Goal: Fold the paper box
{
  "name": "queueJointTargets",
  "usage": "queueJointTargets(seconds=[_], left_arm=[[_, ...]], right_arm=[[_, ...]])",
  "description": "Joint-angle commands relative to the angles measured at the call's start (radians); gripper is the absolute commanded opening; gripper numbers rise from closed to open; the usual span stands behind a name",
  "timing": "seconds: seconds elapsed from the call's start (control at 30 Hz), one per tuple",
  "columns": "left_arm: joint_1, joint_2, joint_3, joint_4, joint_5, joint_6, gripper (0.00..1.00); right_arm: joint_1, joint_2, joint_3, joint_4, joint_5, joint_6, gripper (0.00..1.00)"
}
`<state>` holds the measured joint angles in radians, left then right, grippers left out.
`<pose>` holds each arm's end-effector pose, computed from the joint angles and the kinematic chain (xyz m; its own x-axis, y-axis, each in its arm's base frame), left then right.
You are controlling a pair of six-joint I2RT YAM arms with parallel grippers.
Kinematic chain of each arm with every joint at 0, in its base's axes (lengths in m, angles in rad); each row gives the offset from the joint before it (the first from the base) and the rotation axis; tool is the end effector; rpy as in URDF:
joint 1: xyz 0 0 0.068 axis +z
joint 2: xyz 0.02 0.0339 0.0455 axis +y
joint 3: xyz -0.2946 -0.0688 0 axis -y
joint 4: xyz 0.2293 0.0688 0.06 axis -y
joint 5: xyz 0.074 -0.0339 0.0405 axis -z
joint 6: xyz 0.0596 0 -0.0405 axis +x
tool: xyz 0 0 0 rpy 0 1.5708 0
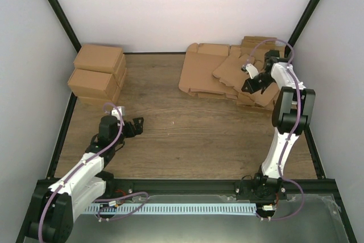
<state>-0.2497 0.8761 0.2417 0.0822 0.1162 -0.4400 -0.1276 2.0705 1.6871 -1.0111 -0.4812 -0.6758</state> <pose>0.1582 -0.0475 0.1824 -0.6052 -0.2823 -0.7444 0.0921 0.9039 -0.4177 0.4186 -0.0259 0.2171 -0.7821 -0.4587 -0.4219 -0.5856 0.7724 0.2458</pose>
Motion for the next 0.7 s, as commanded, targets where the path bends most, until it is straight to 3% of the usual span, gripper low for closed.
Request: queueJointTargets(seconds=[0.0, 0.2, 0.4, 0.5, 0.57, 0.67], left_arm=[[-0.005, -0.003, 0.024, 0.021, 0.000, 0.012, 1.00], [-0.005, -0.018, 0.021, 0.021, -0.001, 0.011, 1.00], [-0.005, -0.066, 0.008, 0.016, -0.003, 0.010, 1.00], [-0.005, -0.094, 0.000, 0.013, -0.003, 0.008, 1.00], [-0.005, -0.123, 0.004, -0.007, -0.003, 0.008, 1.00], [-0.005, -0.212, 0.054, -0.138, -0.064, -0.051, 1.00]], right_arm=[[0.003, -0.141, 0.032, 0.015, 0.021, -0.002, 0.01], [0.009, -0.225, 0.136, 0.072, 0.163, 0.084, 0.01], [0.118, -0.364, 0.173, 0.103, 0.235, 0.141, 0.01], [0.243, -0.428, 0.197, 0.090, 0.188, 0.233, 0.01], [0.398, -0.475, 0.178, 0.112, 0.192, 0.289, 0.01], [0.581, -0.504, 0.126, 0.191, 0.216, 0.364, 0.01]])
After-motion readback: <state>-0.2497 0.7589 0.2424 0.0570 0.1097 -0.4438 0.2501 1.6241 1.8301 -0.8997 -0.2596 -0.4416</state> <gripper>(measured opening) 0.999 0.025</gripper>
